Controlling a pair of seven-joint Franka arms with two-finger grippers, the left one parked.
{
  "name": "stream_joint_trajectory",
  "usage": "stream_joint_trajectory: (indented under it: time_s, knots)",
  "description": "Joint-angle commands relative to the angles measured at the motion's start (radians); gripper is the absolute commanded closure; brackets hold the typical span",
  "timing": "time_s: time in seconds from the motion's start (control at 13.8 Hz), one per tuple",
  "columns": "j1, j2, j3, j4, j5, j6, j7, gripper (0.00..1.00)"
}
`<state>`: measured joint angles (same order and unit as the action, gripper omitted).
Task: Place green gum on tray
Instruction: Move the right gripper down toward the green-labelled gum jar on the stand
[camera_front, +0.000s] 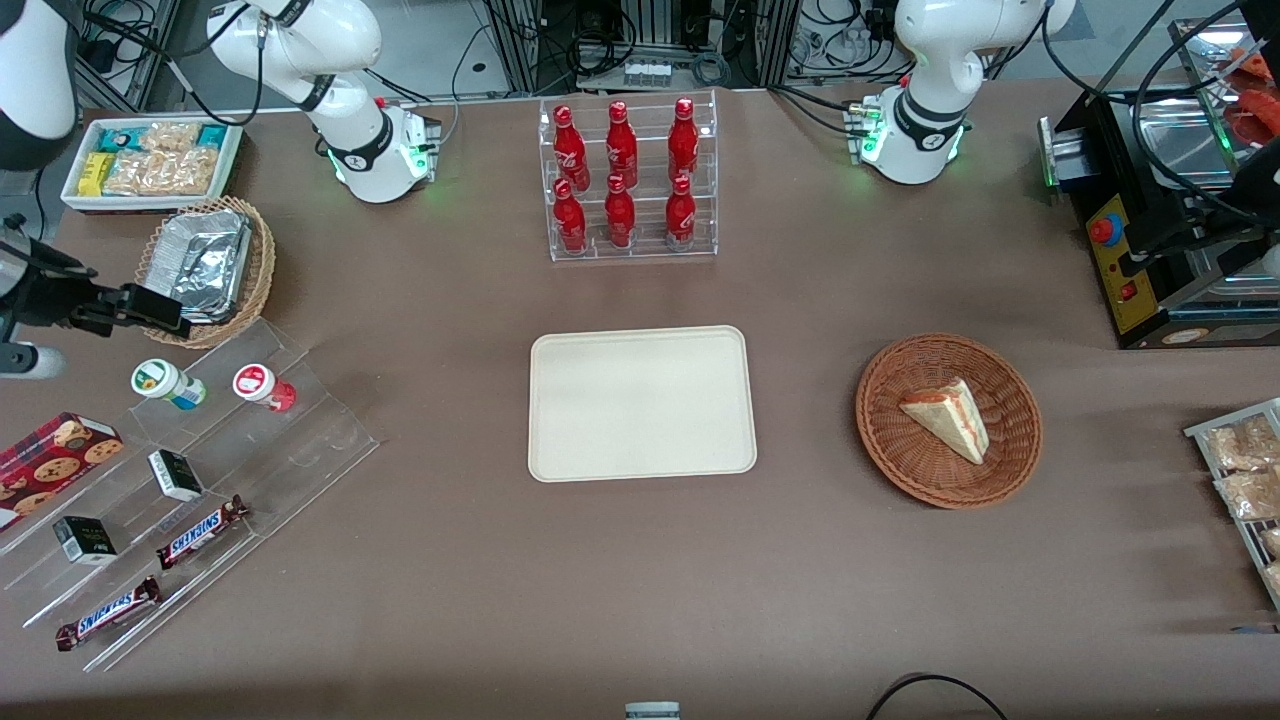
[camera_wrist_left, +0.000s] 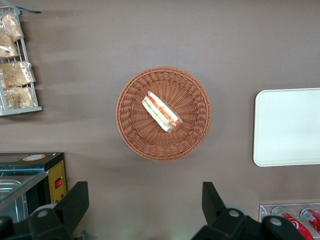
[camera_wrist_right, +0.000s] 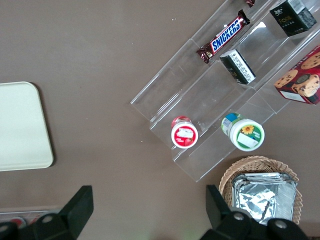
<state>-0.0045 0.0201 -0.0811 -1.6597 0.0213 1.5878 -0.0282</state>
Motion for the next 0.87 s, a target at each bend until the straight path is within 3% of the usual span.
stream_joint_trajectory:
  time_s: [0.0,0.15,0.44,0.8]
  knots:
    - [-0.052,-0.017,-0.009,-0.124,0.002,0.116,-0.253,0.0]
    - [-0.109,-0.058,-0.022,-0.259,0.002,0.283,-0.495,0.0]
    - [-0.167,-0.08,-0.042,-0.4,0.003,0.463,-0.841,0.0]
    - [-0.18,-0.083,-0.069,-0.512,0.003,0.589,-0.895,0.0]
